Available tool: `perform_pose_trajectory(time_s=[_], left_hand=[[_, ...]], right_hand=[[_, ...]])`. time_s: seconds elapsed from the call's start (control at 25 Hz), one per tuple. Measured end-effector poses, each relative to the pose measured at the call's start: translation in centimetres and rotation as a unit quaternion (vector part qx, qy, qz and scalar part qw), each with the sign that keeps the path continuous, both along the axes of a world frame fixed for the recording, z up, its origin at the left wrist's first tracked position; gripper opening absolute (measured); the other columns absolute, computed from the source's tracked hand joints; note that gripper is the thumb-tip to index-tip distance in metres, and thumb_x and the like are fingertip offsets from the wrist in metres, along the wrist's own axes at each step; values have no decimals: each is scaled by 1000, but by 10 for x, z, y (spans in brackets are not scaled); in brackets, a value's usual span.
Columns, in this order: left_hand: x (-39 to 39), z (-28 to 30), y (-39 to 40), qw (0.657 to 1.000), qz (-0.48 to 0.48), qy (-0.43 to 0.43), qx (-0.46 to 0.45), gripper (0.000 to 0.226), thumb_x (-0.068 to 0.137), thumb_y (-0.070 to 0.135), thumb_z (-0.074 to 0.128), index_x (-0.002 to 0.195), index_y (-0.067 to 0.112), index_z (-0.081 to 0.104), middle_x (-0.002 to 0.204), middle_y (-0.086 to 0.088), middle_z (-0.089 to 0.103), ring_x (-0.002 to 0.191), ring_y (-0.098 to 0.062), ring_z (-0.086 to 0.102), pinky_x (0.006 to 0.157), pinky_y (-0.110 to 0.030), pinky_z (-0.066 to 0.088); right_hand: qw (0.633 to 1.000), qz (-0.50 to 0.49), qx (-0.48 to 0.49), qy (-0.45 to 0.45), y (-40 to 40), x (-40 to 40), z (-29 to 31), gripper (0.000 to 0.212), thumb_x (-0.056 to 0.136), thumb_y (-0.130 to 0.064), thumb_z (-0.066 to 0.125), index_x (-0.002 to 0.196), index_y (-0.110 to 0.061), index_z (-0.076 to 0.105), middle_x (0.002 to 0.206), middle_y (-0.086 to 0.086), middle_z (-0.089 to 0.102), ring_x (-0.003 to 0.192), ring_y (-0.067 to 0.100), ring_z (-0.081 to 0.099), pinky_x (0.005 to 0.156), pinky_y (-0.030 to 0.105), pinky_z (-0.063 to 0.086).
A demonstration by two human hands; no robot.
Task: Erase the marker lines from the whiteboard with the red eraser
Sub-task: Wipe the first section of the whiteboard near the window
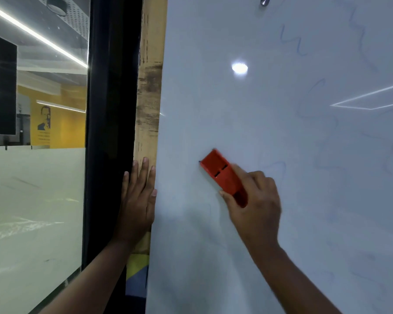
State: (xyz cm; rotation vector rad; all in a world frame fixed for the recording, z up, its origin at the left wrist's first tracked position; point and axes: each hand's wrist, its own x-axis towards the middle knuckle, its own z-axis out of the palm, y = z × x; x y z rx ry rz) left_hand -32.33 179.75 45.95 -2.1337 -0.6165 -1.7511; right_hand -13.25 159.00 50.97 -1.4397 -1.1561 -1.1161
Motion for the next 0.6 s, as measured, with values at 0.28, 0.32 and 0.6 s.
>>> perform_pose_trajectory(time_s=[0.28, 0.32, 0.6], left_hand=[[-4, -10, 2, 1000, 6, 16, -6, 60, 112, 20, 30, 170, 13, 15, 179, -7, 8, 167, -30, 1, 134, -41, -6], [-4, -13, 2, 1000, 7, 17, -6, 61, 112, 20, 31, 170, 14, 13, 180, -6, 6, 167, -29, 1, 134, -41, -6], [-5, -29, -1, 1000, 0, 17, -18, 63, 111, 16, 34, 170, 15, 11, 179, -6, 6, 166, -30, 2, 134, -41, -5]], right_hand=[[978, 16, -122, -171, 33, -41, -75, 64, 79, -38, 84, 137, -22, 62, 109, 1, 66, 89, 23, 59, 72, 36, 50], [975, 15, -128, -181, 31, -40, -75, 64, 79, -38, 84, 136, -23, 62, 109, 1, 66, 89, 23, 60, 72, 36, 50], [998, -10, -42, -54, -12, 10, -66, 64, 74, -30, 90, 133, -23, 67, 109, -2, 64, 91, 25, 59, 73, 41, 51]])
